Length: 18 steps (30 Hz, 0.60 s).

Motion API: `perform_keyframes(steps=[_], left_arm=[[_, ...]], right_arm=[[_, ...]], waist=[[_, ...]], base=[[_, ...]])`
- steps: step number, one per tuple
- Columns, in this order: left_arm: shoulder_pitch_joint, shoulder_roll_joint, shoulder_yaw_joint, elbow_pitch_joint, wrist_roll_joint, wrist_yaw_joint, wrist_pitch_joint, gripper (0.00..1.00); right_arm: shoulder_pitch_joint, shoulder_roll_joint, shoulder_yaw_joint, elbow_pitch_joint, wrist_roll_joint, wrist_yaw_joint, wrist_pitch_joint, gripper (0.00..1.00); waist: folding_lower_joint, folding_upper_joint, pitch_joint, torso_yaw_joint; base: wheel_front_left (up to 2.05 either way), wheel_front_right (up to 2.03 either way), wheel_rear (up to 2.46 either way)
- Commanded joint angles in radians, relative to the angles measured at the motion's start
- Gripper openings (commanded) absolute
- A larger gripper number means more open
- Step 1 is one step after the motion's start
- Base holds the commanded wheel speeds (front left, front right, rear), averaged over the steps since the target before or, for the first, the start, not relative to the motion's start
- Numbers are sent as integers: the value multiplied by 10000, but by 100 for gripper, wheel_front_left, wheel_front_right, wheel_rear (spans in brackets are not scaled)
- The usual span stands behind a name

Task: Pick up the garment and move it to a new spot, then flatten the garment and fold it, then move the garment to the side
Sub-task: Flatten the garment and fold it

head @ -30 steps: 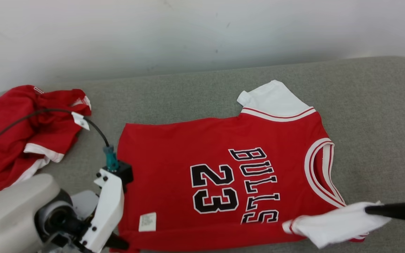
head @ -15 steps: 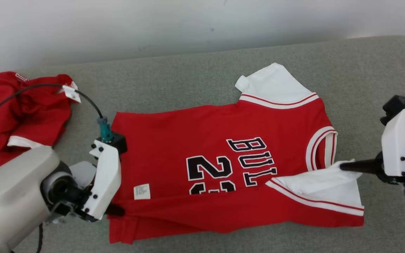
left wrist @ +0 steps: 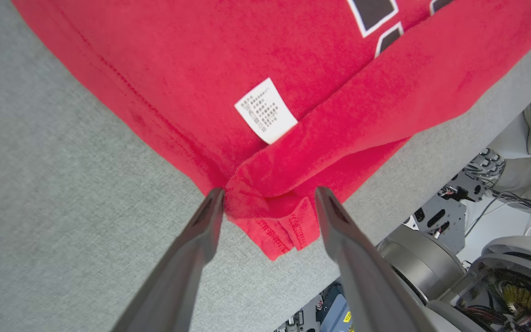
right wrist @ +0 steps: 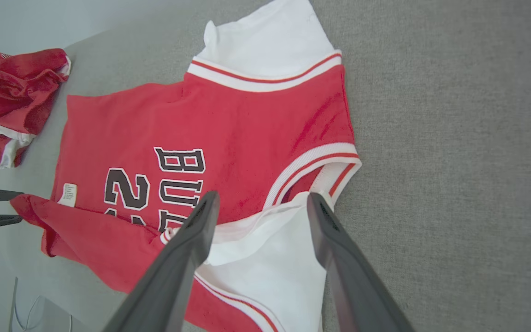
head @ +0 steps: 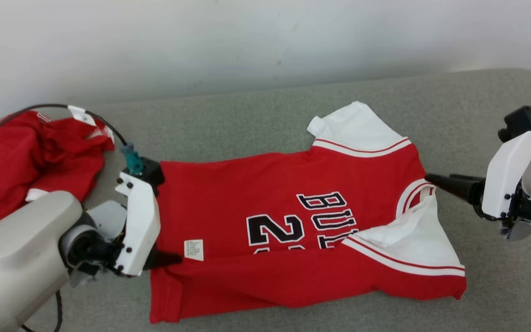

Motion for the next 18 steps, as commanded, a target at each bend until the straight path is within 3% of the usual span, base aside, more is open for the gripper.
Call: perform_keyframes(steps=[1,5,6,12,15,18], left_arm=[[110,92,141,-156,384,-19,-811,100],[352,204,327,-424,980,-5,-2598,100],[352,204,327,-424,980,-5,-2598,100],[1140,387,531,-595,1631,159,-4802,100],[1518,531,683,-626,2165,669,-6029,100],[2064,520,937,-712,2640,1494,-7527,100]], right_arm=[[259,-74,-214,-223,-366,2,-1045,100],[705,-253,-581,-919,-941,2,-3022,100],[705,-253,-581,-919,-941,2,-3022,100],[1670,-558,-1147,-1844,-1631,2,-6030,100],[2233,-634,-1475,-2078,-2060,2,-7491,100],[2775,-759,-2260,-1855,-2810,2,-8000,100]], waist=[[-1,0,-408,43],[-1,0,-795,114],[-1,0,-795,114],[-1,0,-1283,237],[-1,0,-1452,289],[-1,0,-1581,347]], base=[[0,0,0],[0,0,0],[0,0,0],[0,0,0],[0,0,0],[0,0,0]])
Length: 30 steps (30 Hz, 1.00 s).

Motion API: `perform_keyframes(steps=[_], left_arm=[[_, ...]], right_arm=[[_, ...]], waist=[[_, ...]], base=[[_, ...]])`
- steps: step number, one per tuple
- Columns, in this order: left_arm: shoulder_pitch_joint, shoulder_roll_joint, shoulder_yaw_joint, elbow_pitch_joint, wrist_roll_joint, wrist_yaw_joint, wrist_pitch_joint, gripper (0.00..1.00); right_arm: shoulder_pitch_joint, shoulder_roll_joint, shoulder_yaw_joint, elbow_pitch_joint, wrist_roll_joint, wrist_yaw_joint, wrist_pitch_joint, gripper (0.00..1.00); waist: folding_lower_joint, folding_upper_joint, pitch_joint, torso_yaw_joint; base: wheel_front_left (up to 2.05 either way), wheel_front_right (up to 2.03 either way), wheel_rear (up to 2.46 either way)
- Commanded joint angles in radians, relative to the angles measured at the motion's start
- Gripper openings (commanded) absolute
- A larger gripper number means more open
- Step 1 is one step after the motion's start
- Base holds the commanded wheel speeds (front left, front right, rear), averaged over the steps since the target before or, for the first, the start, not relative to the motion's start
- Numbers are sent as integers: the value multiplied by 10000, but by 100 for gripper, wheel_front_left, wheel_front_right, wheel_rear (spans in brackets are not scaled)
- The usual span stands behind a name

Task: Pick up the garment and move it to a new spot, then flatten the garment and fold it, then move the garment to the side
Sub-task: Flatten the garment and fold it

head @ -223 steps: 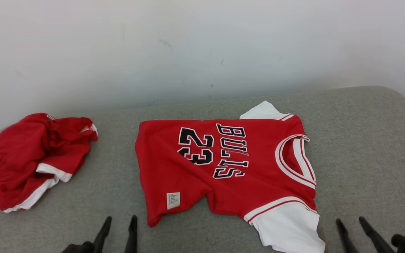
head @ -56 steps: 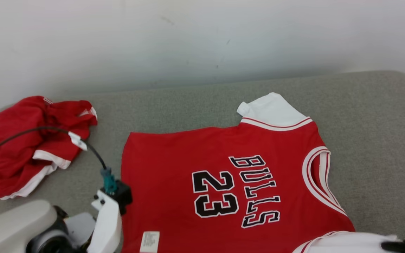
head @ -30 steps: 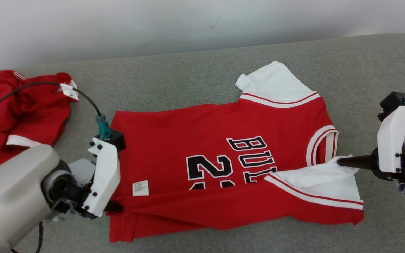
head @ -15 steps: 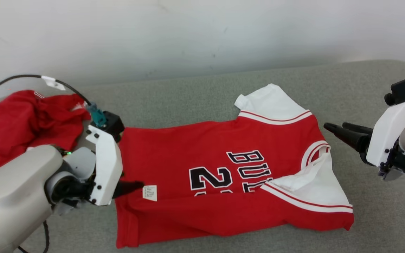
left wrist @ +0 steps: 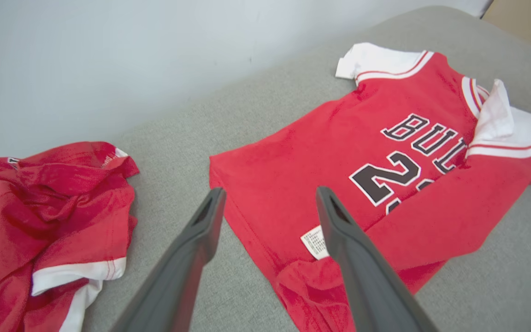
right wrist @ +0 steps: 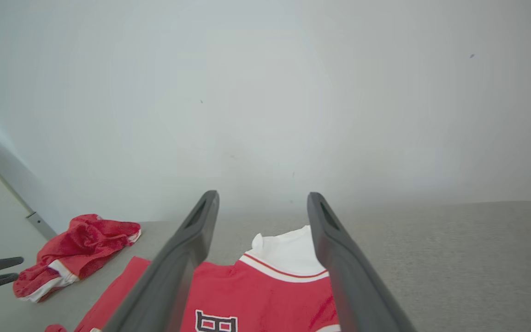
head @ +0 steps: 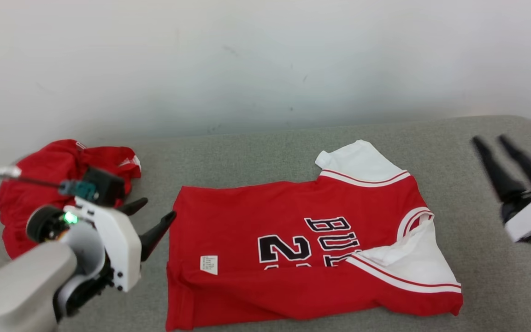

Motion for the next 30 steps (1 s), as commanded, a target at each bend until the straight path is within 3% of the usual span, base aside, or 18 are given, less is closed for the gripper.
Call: perform_keyframes(steps=[1,7,10,14,17,21,26,30], left_arm=[[492,-3,132,-91,83,334,-626,100],[1882,-29,906,-641,306,2198,-3392,100],[2641,-47,1490,-1093,223,3011,-4110,100],[3785,-384,2811,-2114,556,3921,-4282,100],[4983,-964,4022,-2868,1200,4298,-4278,100],[6490,-2049,5588,-3532,2355,4277,-4281,100],[7881,-3248,6784,-3437,3839,3690,-4278,100],[8412,-4016,7565,-3088,4390,3053,-4279,100]], right_arm=[[318,-43,-860,198,-680,2,-79,100],[3212,1298,-5652,-585,-4490,2,-51,100],[4887,2261,-7540,-1567,-6154,2,-51,100],[6766,3354,-9174,-2778,-7592,2,-51,100],[7757,3831,-9782,-3272,-8320,2,-51,100],[8599,4323,-10081,-3486,-8727,2,-52,100],[9044,4723,-10122,-3107,-8919,2,-52,100],[8888,4857,-10035,-2835,-8950,2,-53,100]], waist=[[0,0,-73,38],[0,0,-148,110],[0,0,-133,169],[0,0,-76,283],[0,0,-46,336],[0,0,-27,321],[0,0,31,227],[0,0,108,142]], base=[[0,0,0],[0,0,0],[0,0,0],[0,0,0],[0,0,0],[0,0,0],[0,0,0],[0,0,0]])
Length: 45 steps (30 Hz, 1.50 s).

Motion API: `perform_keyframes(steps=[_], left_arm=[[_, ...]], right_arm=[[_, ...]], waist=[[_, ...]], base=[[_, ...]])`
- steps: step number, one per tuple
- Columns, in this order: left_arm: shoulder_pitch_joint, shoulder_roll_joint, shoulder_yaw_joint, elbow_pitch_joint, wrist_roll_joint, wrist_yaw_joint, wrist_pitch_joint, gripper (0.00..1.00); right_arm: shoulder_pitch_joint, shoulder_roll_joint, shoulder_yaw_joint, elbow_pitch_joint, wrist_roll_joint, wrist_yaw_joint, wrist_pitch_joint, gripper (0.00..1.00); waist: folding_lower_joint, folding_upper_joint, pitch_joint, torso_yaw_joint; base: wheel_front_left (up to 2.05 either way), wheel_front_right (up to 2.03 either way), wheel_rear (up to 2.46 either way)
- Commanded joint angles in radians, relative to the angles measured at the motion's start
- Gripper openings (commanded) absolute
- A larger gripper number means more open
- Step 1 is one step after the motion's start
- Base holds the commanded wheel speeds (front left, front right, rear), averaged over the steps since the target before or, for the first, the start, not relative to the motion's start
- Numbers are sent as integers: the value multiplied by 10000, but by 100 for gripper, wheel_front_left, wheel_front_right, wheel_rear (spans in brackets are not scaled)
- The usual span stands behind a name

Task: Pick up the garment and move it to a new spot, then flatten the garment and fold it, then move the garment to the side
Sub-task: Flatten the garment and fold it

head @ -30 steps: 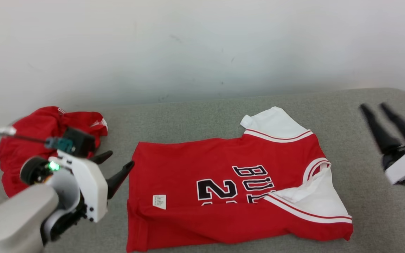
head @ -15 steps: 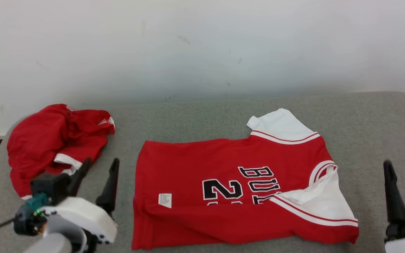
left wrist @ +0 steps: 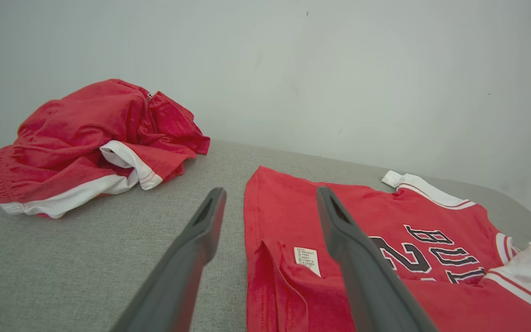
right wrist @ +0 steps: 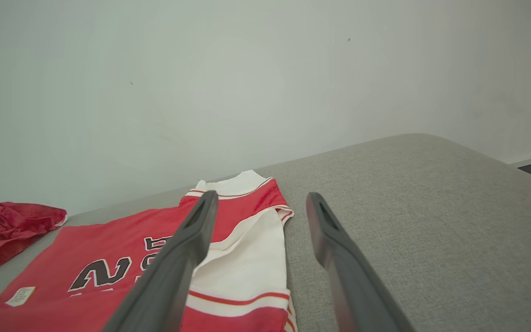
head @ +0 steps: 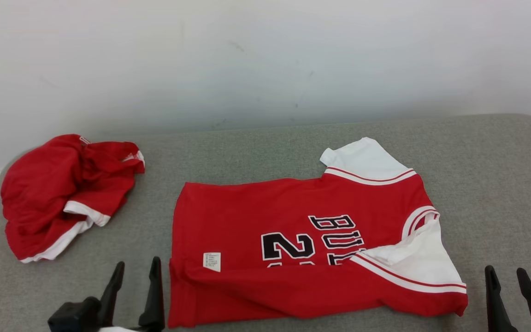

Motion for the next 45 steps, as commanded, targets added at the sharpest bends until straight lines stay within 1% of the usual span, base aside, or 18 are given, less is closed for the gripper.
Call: perform_keyframes(steps=[1,5,9,12,16,24,26,31,33,36,37,38,39,40,41,42,45], left_arm=[[168,-226,269,181,292,-288,-3,100],[184,-606,736,697,677,-968,-4,100],[206,-944,991,1327,858,-1410,-4,100],[223,-1193,947,1974,853,-1591,-4,100],[-17,-1378,769,2767,756,-1693,126,100],[-674,-1612,250,3747,726,-1971,890,100],[-772,-1647,77,3933,778,-2011,1108,100],[-1017,-1704,-268,4160,1037,-1918,1419,100],[-1029,-1680,-367,4310,1194,-1705,1681,100],[-1041,-1637,-346,4554,1273,-1261,2064,100],[-1026,-1626,-360,4627,1238,-1210,2222,100],[-1033,-1614,-378,4669,1200,-1202,2326,100],[-1027,-1605,-420,4680,1163,-1263,2413,90],[-1017,-1608,-445,4653,1127,-1290,2483,46],[-1022,-1588,-481,4596,1138,-1326,2502,13],[-1026,-1560,-498,4536,1142,-1361,2523,0],[-979,-1481,-517,4230,1092,-1473,2507,0]], right_arm=[[-125,16,49,111,-62,2,11,100],[-362,-86,242,463,-83,2,184,100],[-639,-97,376,1107,9,2,774,100],[-948,-56,561,1727,139,2,1320,100],[-1355,-3,877,2506,351,2,1909,100],[-2121,21,1388,3852,737,2,2564,100],[-2234,13,1554,4092,827,2,2691,100],[-2406,-22,1814,4518,999,2,2761,100],[-2457,-33,1893,4620,1076,2,2784,100],[-2527,-29,2076,4745,1215,2,2883,100],[-2537,-36,2137,4782,1262,2,2927,81],[-2559,-46,2193,4814,1288,2,2923,50],[-2576,-62,2244,4839,1320,2,2922,27],[-2592,-97,2282,4861,1334,2,2912,2],[-2608,-152,2325,4882,1356,2,2915,0],[-2632,-202,2358,4892,1399,-3,2925,0],[-2731,-404,2391,4791,1483,-16,2775,0]], waist=[[1,0,50,-50],[1,0,112,-123],[1,0,181,-166],[1,0,238,-174],[1,0,325,-119],[1,0,633,84],[1,0,681,117],[1,0,701,143],[1,0,697,140],[1,0,691,122],[1,0,692,114],[1,0,695,106],[1,0,695,100],[1,0,692,99],[1,0,687,95],[1,0,679,93],[1,0,617,104]], base=[[0,0,0],[0,0,0],[0,0,0],[0,0,0],[0,0,0],[0,0,0],[0,0,0],[0,0,0],[0,0,0],[0,0,0],[0,0,0],[0,0,0],[0,0,0],[0,0,0],[0,0,0],[0,0,0],[0,0,0]])
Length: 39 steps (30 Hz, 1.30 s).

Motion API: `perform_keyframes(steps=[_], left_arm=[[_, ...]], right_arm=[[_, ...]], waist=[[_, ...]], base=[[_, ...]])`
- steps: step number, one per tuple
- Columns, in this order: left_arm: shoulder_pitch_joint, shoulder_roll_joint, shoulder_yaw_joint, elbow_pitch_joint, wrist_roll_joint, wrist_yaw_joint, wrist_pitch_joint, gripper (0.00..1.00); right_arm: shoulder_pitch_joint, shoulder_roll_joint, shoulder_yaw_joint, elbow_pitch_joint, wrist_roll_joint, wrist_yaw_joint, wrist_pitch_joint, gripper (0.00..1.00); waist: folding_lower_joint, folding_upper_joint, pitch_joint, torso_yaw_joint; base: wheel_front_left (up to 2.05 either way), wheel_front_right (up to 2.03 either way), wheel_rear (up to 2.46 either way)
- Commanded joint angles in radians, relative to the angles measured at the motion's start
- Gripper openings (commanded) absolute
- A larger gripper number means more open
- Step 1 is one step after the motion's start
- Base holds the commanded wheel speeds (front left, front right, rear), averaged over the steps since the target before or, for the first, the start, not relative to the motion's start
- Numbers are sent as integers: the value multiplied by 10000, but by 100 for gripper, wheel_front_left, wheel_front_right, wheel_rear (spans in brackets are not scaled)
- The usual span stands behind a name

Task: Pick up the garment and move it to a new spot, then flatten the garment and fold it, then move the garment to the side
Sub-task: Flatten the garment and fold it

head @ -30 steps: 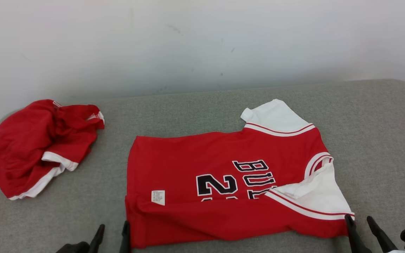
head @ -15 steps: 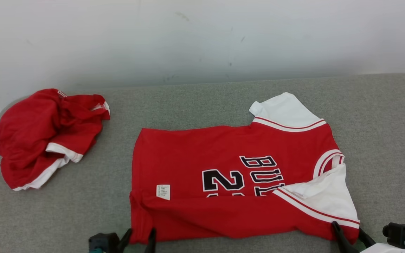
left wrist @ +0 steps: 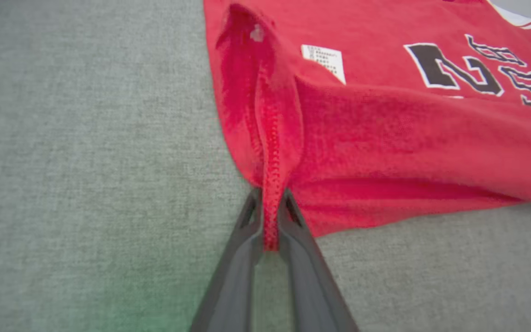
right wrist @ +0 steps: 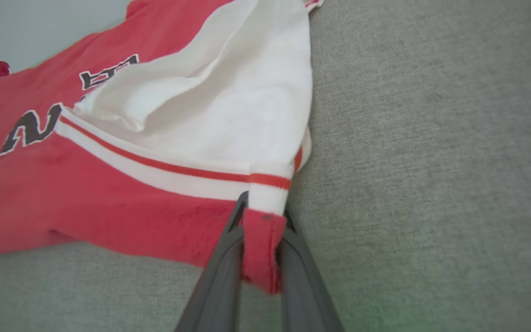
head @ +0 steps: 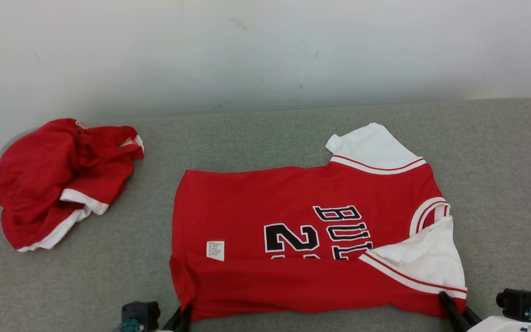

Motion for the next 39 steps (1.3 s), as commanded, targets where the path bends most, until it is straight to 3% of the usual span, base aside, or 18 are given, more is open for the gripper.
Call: perform_keyframes(steps=[1,8,15,20,25,26,27,28,29,30,39], left_arm=[[155,128,-22,-176,-55,-37,76,0],[347,597,-8,-1139,-145,-189,434,0],[984,1334,-216,-2464,-451,-390,1680,0],[1612,1729,-251,-3441,-557,-190,2282,0],[2113,1849,-289,-4074,-759,25,2718,0],[2166,1842,-296,-4099,-766,47,2734,11],[2200,1830,-316,-4092,-785,53,2757,40],[2214,1792,-345,-4058,-831,55,2790,67],[2222,1741,-357,-4004,-884,43,2792,93],[2214,1744,-386,-3909,-881,43,2824,100],[1789,1976,-45,-3964,-685,200,2486,100]], right_arm=[[-95,-267,19,7,94,-37,-77,0],[-182,-761,17,-524,417,-34,224,0],[604,-1707,-10,-1693,836,-34,1589,0],[1571,-2152,-591,-2504,974,-36,2465,0],[2466,-1965,-1290,-3270,813,-36,3209,0],[2580,-1893,-1395,-3359,739,-36,3330,24],[2686,-1797,-1488,-3451,645,-36,3440,49],[2742,-1692,-1560,-3516,538,-36,3527,93],[2772,-1565,-1652,-3558,448,-36,3607,100],[2813,-1455,-1718,-3585,341,-31,3686,100],[2797,-979,-2498,-4319,-367,-30,3855,100]], waist=[[0,0,-75,16],[0,0,-295,71],[0,0,-545,166],[0,0,-624,200],[0,0,-516,198],[0,0,-488,193],[0,0,-464,188],[0,0,-445,183],[0,0,-426,176],[0,0,-414,166],[0,0,-379,140]], base=[[0,0,0],[0,0,0],[0,0,0],[0,0,0],[0,0,0],[0,0,0],[0,0,0],[0,0,0],[0,0,0],[0,0,0],[0,0,0]])
